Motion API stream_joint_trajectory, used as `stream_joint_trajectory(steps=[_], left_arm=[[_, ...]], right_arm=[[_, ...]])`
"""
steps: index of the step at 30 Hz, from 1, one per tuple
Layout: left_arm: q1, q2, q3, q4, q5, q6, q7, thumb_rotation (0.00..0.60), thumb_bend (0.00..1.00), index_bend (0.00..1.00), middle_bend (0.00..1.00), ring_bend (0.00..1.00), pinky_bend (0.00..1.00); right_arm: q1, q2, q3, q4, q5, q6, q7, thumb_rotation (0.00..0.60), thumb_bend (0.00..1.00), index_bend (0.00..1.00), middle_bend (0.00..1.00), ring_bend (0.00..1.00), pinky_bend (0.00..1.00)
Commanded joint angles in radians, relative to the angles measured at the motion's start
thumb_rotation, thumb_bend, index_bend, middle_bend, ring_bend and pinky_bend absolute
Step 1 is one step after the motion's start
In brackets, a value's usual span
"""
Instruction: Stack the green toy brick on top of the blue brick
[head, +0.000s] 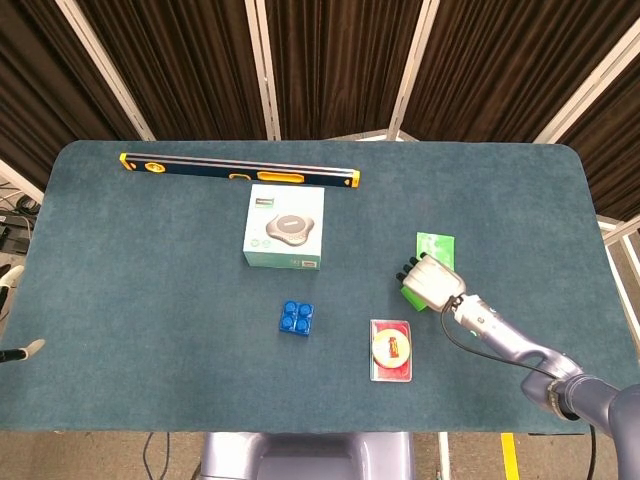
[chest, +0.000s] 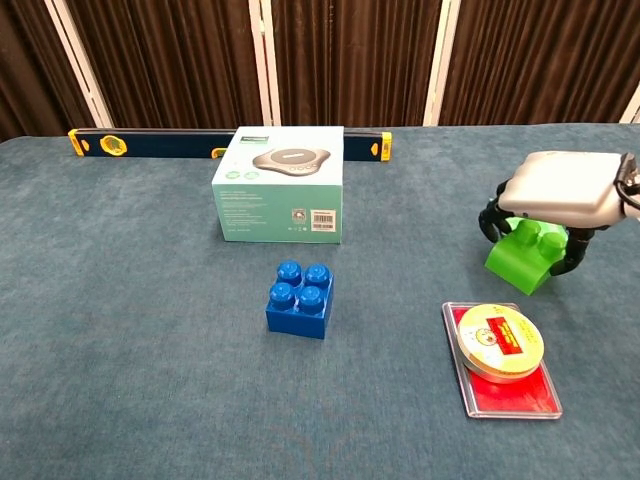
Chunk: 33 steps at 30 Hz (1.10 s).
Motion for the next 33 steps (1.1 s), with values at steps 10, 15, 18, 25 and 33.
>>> stream_joint_trajectory(steps=[10, 15, 18, 25, 33], left_arm=[[0.004, 0.015, 0.011, -0.016, 0.034, 0.012, -0.018, 0.6, 0.0, 0.0, 0.0, 0.0, 0.0], [0.011, 0.021, 0.011, -0.017, 0.042, 0.027, -0.032, 0.6, 0.0, 0.0, 0.0, 0.0, 0.0], [0.013, 0.024, 0.012, -0.015, 0.046, 0.029, -0.043, 0.6, 0.0, 0.0, 0.0, 0.0, 0.0], [0.018, 0.03, 0.009, -0.002, 0.037, 0.031, -0.071, 0.6, 0.0, 0.0, 0.0, 0.0, 0.0], [0.023, 0.033, 0.003, 0.021, 0.007, 0.017, -0.103, 0.6, 0.0, 0.0, 0.0, 0.0, 0.0]], right_arm=[[0.049, 0.15, -0.032, -0.193, -0.216, 0.266, 0.0, 0.6, 0.15, 0.4, 0.54, 0.41, 0.55], [0.129, 0.169, -0.017, -0.287, -0.293, 0.233, -0.062, 0.6, 0.15, 0.4, 0.54, 0.41, 0.55], [0.182, 0.16, 0.002, -0.339, -0.308, 0.167, -0.1, 0.6, 0.15, 0.4, 0.54, 0.41, 0.55], [0.277, 0.078, 0.028, -0.342, -0.325, 0.056, -0.127, 0.6, 0.21, 0.41, 0.54, 0.41, 0.55], [0.376, 0.017, 0.052, -0.296, -0.339, -0.003, -0.107, 0.6, 0.23, 0.41, 0.54, 0.41, 0.56]])
